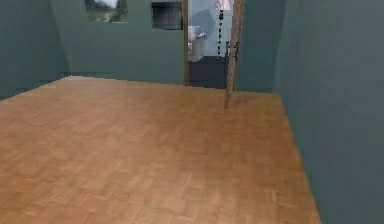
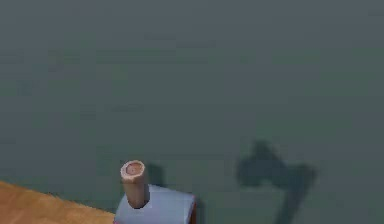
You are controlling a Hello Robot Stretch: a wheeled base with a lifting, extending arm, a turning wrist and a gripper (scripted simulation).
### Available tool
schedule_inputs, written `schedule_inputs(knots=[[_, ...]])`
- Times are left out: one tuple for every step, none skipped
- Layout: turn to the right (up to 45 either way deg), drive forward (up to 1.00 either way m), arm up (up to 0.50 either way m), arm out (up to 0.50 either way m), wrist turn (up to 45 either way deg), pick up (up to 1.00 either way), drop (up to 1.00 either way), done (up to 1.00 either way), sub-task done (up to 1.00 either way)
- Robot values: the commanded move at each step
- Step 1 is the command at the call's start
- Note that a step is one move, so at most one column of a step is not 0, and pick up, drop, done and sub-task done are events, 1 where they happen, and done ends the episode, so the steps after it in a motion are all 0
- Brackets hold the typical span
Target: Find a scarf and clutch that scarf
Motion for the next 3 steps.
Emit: schedule_inputs(knots=[[0.0, 1.0, 0.0, 0.0, 0.0, 0.0, 0.0, 0.0, 0.0], [3.0, 0.0, 0.0, 0.0, 0.0, 0.0, 0.0, 0.0, 0.0], [0.0, 1.0, 0.0, 0.0, 0.0, 0.0, 0.0, 0.0, 0.0]])
